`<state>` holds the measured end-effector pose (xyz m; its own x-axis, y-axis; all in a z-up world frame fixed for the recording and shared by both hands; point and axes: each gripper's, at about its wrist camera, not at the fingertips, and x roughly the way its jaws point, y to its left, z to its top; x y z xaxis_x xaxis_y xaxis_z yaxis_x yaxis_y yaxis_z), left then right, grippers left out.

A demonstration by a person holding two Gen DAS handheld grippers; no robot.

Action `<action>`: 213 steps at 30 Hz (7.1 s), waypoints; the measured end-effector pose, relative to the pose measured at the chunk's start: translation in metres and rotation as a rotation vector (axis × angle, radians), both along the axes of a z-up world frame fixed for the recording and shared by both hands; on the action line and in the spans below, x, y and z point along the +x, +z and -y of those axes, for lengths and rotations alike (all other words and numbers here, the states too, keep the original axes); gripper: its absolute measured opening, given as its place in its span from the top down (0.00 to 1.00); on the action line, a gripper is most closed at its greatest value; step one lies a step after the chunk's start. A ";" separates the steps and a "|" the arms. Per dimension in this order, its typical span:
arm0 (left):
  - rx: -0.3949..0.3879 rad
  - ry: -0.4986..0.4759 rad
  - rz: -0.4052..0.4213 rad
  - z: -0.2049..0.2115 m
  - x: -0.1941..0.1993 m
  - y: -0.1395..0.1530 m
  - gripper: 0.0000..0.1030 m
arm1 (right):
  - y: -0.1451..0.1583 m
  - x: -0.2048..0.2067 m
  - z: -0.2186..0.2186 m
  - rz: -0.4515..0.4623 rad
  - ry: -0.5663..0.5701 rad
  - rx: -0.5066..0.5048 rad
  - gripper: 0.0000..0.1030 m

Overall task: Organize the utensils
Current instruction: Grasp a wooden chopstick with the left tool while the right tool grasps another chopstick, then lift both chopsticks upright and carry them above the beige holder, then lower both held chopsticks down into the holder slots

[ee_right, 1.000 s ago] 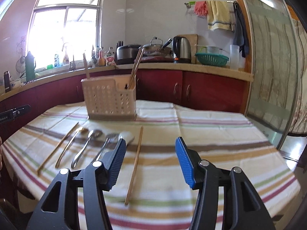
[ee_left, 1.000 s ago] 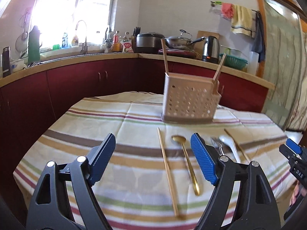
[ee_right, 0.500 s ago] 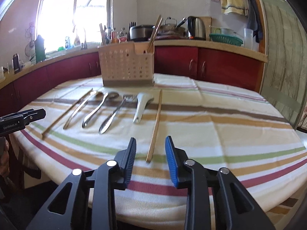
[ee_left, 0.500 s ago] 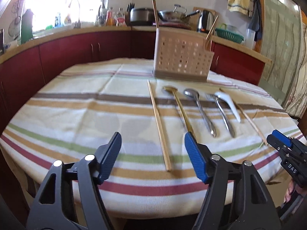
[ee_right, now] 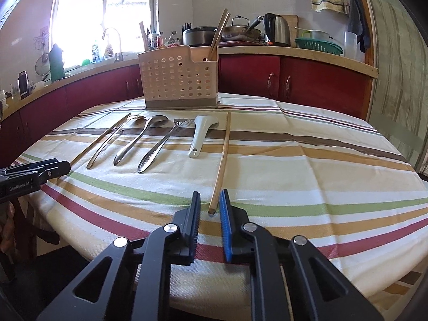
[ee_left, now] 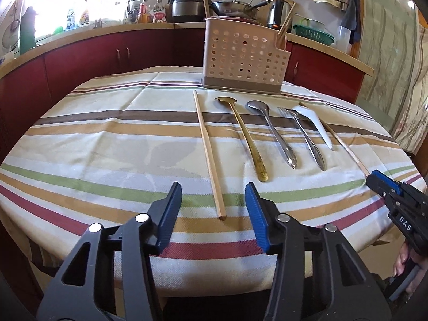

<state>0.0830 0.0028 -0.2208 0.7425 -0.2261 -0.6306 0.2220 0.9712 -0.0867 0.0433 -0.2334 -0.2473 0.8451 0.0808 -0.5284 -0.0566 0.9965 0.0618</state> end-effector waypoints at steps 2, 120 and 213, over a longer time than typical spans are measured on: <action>0.007 -0.001 0.000 0.001 -0.001 0.000 0.64 | 0.000 -0.001 0.000 -0.001 0.003 0.004 0.86; -0.077 -0.100 0.379 -0.024 0.113 0.249 0.94 | 0.244 0.106 0.019 0.368 0.050 -0.003 0.94; -0.118 -0.138 0.483 0.014 0.209 0.321 0.94 | 0.259 0.233 0.015 0.262 0.106 0.037 0.94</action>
<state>0.2920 -0.0113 0.1006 0.9011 -0.3914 -0.1868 0.3891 0.9198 -0.0502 0.2765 -0.2485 0.0120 0.9383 0.1913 -0.2880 -0.1793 0.9815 0.0677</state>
